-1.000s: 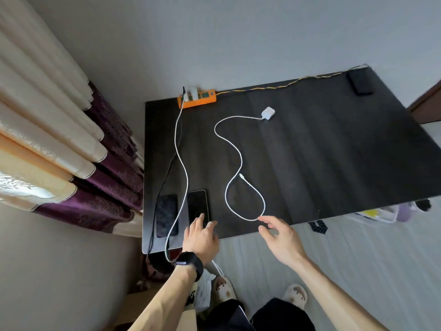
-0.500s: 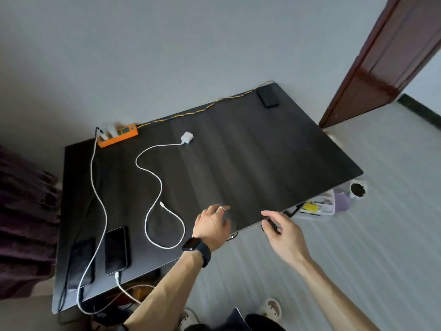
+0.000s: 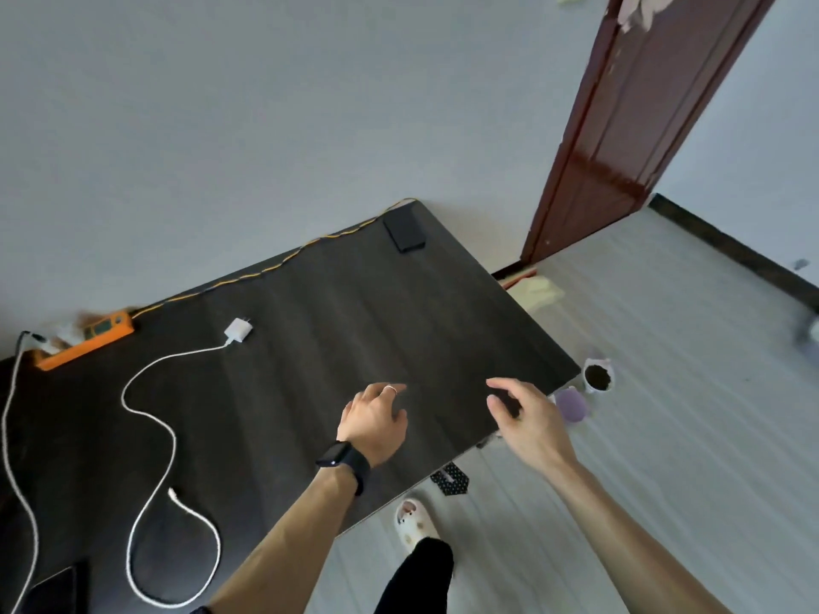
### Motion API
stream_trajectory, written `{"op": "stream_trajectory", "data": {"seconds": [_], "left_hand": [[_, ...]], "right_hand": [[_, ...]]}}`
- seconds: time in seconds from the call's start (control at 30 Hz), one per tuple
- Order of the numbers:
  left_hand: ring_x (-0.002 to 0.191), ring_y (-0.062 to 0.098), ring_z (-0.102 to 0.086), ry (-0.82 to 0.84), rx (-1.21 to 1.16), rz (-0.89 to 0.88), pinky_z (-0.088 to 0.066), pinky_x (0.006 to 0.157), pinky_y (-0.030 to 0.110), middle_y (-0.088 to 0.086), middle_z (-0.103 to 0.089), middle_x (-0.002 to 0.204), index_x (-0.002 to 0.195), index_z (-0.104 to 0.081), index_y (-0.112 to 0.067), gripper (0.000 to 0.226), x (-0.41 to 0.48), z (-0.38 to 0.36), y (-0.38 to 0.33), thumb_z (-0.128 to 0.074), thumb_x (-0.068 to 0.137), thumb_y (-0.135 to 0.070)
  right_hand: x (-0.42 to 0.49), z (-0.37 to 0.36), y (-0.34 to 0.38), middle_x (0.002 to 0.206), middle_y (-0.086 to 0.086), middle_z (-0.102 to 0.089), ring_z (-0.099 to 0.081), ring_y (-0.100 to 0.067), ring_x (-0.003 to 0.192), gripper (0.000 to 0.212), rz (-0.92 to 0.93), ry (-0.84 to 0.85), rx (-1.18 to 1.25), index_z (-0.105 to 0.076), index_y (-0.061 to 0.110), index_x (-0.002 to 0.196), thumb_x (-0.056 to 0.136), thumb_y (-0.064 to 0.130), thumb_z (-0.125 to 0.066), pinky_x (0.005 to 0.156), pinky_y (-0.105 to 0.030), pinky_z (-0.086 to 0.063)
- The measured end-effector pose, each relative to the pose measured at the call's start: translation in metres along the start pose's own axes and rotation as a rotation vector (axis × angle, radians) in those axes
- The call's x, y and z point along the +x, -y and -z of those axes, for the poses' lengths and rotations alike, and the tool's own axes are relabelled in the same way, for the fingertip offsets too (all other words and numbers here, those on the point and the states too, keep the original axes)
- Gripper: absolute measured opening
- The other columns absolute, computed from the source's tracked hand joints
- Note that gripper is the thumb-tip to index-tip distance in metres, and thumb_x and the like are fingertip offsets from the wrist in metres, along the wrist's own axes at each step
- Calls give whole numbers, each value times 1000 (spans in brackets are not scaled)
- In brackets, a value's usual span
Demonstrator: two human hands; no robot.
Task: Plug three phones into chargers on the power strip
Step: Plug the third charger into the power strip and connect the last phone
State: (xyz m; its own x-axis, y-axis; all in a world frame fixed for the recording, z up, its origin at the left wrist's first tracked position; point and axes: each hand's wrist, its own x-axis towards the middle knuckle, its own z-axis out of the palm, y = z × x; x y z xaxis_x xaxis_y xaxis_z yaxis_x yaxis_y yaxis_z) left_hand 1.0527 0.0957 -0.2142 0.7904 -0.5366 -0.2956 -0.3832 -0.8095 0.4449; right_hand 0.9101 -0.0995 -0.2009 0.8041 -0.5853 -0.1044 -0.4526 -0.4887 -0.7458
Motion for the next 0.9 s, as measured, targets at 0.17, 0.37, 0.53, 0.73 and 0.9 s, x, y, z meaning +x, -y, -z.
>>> {"op": "stream_trajectory", "data": {"seconds": [0.17, 0.37, 0.53, 0.73, 0.9], "left_hand": [[133, 21, -43, 5, -16, -5, -33, 112, 35, -5, -46, 148, 142, -49, -29, 46, 75, 10, -17, -49, 95, -29], [135, 19, -41, 25, -35, -4, -31, 114, 35, -7, -44, 149, 143, -47, -30, 47, 172, 28, -36, -48, 95, -31], [133, 21, -43, 38, 20, 17, -34, 112, 37, -5, -44, 149, 143, -46, -28, 48, 239, 37, -40, -49, 95, -32], [138, 26, -36, 16, 52, 75, -33, 114, 41, 2, -35, 154, 148, -39, -26, 56, 317, 28, -43, -52, 95, -35], [146, 31, -24, -11, 67, 161, -26, 118, 46, 8, -17, 162, 152, -29, -28, 66, 389, 3, -48, -54, 93, -43]], "right_hand": [[69, 10, 1, 128, 8, -66, -58, -15, 120, 28, 3, 30, -66, -66, 29, 125, 97, 31, -62, 102, -34, -48], [164, 17, -3, 136, 10, -61, -55, -11, 127, 33, -53, 89, -152, -60, 31, 131, 98, 36, -60, 107, -32, -47], [228, 11, -17, 139, 8, -59, -53, -13, 130, 36, -72, 144, -222, -57, 29, 134, 98, 37, -59, 109, -32, -44], [313, -13, -48, 153, 5, -45, -41, -17, 141, 45, -55, 264, -362, -45, 33, 144, 100, 44, -51, 113, -35, -37], [366, -48, -103, 169, 0, -6, -7, -25, 156, 63, 37, 425, -597, -17, 38, 157, 100, 59, -34, 123, -47, -23]]}}
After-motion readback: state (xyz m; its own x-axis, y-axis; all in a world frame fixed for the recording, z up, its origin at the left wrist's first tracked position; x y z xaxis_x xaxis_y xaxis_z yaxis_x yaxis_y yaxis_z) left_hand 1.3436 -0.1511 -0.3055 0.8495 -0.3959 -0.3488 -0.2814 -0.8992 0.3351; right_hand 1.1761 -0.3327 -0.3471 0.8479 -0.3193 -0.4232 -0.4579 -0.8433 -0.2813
